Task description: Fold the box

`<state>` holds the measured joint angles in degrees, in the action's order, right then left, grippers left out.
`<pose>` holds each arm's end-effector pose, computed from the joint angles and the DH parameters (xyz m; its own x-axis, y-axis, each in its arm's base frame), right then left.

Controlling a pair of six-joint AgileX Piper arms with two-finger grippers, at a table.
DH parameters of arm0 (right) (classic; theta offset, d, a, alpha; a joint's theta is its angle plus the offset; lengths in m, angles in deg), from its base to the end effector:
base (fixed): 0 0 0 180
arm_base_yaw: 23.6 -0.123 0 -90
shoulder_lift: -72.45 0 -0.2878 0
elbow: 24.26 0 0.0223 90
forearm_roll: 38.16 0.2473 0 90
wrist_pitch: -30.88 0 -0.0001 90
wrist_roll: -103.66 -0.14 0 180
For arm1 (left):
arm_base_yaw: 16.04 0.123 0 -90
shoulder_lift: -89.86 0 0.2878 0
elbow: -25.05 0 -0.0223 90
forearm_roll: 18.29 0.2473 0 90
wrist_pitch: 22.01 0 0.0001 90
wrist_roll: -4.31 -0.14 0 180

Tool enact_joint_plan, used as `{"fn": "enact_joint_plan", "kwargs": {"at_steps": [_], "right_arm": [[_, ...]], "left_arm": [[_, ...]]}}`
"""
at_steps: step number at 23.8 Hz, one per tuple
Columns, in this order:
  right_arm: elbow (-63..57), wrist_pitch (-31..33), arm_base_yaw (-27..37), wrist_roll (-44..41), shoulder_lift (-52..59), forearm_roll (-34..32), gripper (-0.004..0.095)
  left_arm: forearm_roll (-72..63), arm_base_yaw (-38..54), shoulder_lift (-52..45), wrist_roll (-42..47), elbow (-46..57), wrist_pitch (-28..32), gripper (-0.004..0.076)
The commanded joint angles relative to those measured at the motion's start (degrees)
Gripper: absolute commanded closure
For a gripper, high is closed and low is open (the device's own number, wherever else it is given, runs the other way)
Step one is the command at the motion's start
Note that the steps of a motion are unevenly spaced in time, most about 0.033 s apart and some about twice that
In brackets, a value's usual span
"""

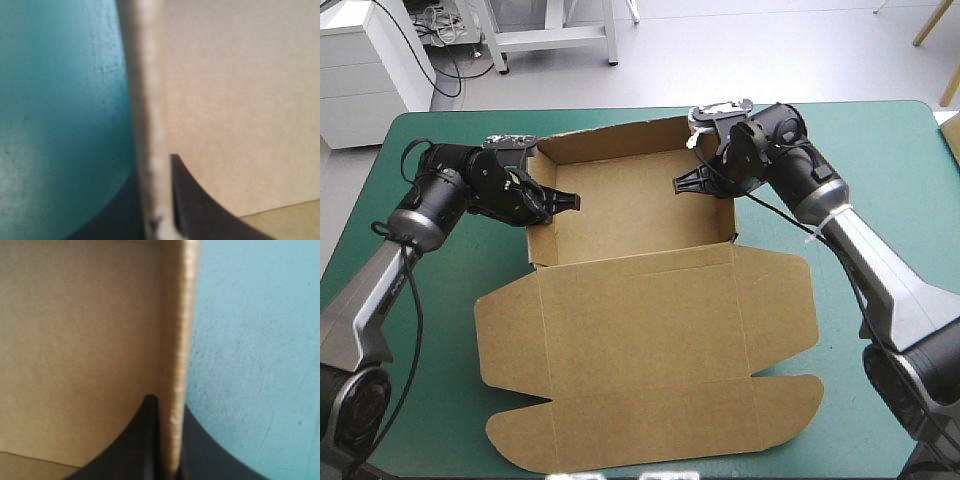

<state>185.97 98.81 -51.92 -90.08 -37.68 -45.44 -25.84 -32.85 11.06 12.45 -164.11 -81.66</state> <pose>0.3713 0.1814 0.3410 -0.8095 -0.2211 -0.5439 -0.2664 0.9639 0.0046 0.3498 -0.1223 0.2965 -0.8931 0.0545 -0.4465 0.1573 0.9678 -0.1965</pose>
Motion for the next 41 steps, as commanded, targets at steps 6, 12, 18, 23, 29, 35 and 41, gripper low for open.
{"fn": "enact_joint_plan", "kwargs": {"at_steps": [6, 12, 18, 23, 29, 35, 41], "right_arm": [[1.6, -0.9, -0.3, 2.9, -6.1, 0.1, 0.0928], [1.6, -4.0, 0.1, 4.4, -12.5, -0.1, 0.0929], [1.6, -8.0, 3.7, 6.0, -13.9, 0.2, 0.0919], [1.8, -8.0, 6.6, 8.9, -13.9, 4.0, 0.0676], [4.3, -6.6, 8.0, 9.1, -13.9, 6.1, 0.05], [10.0, -3.4, 8.0, 11.1, -13.9, 8.0, 0.05], [16.1, -0.9, 8.0, 11.4, -12.8, 12.4, 0.05]], "left_arm": [[2.8, -0.4, 6.5, -0.5, -6.5, 1.9, 0.0731], [5.8, -0.4, 12.3, -0.5, -6.5, 2.3, 0.0731], [9.6, -0.4, 16.5, -2.0, -6.6, 4.7, 0.073], [9.6, -0.4, 16.2, -4.9, -6.6, 6.8, 0.0582], [9.8, -0.4, 14.9, -4.9, -6.6, 6.7, 0.0407], [9.9, -0.4, 12.3, -4.9, -8.6, 5.5, 0.0407], [9.1, -0.4, 10.2, -5.2, -14.4, -4.2, 0.0407]]}}
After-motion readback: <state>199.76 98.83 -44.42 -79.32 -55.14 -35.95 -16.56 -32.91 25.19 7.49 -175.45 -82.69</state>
